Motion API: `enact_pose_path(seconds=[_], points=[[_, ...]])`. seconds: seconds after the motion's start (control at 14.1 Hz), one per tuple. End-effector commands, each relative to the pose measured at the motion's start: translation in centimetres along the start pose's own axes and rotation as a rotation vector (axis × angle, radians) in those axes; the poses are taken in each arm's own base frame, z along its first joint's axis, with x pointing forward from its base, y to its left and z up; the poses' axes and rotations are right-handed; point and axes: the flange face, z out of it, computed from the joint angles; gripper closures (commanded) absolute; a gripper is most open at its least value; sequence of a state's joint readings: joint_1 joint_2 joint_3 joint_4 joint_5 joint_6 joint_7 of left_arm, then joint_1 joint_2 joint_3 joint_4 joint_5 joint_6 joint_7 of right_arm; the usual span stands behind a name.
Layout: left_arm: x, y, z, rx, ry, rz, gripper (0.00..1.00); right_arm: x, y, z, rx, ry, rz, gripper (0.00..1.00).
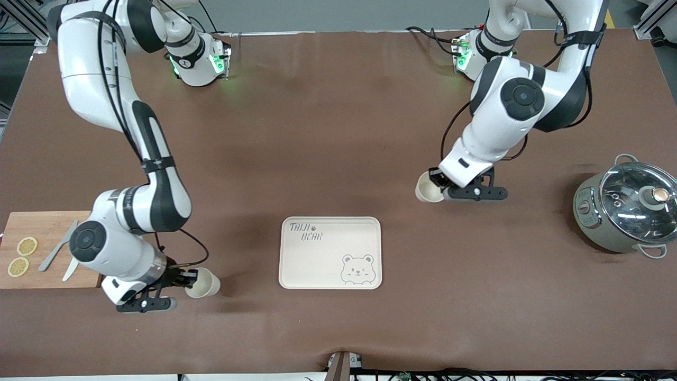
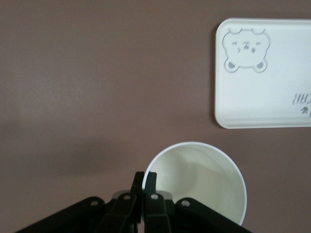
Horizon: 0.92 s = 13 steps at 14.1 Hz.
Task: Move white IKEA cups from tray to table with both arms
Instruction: 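Lift the cups off the tray and carry them apart with both grippers, then lower the cups onto the table beside the tray with both grippers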
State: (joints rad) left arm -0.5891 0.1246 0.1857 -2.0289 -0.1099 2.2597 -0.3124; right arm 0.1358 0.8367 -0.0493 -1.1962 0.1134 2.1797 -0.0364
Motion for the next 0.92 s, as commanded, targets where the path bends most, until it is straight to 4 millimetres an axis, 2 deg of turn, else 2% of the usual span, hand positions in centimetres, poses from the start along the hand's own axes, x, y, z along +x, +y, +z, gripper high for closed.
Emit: enact_pose_path(seconds=[0.0, 0.14, 0.28, 0.43, 0.5, 0.64, 0.85], points=[[-4.0, -2.3, 1.8, -0.031, 0.017, 0.027, 1.00, -0.2, 3.9, -0.8, -0.042, -0.011, -0.071, 1.00], [-4.4, -4.9, 3.2, -0.025, 0.035, 0.037, 1.00, -0.5, 8.2, -0.9, -0.075, -0.018, -0.098, 1.00], [-4.8, -7.7, 5.1, -0.019, 0.071, 0.053, 1.00, -0.9, 11.4, -0.7, -0.079, -0.025, -0.135, 1.00], [-5.4, -9.2, 6.9, -0.034, 0.090, 0.068, 1.00, -1.4, 14.3, -0.5, -0.082, -0.030, -0.139, 1.00], [-5.3, -10.2, 7.8, -0.036, 0.091, 0.071, 1.00, -1.7, 15.4, -0.2, -0.078, -0.036, -0.144, 1.00], [-5.4, -10.8, 9.4, -0.036, 0.096, 0.087, 1.00, -2.3, 17.4, 0.4, -0.072, -0.050, -0.134, 1.00], [-5.2, -11.3, 11.9, -0.024, 0.119, 0.083, 1.00, -3.1, 18.4, 1.8, -0.056, -0.071, -0.121, 1.00]])
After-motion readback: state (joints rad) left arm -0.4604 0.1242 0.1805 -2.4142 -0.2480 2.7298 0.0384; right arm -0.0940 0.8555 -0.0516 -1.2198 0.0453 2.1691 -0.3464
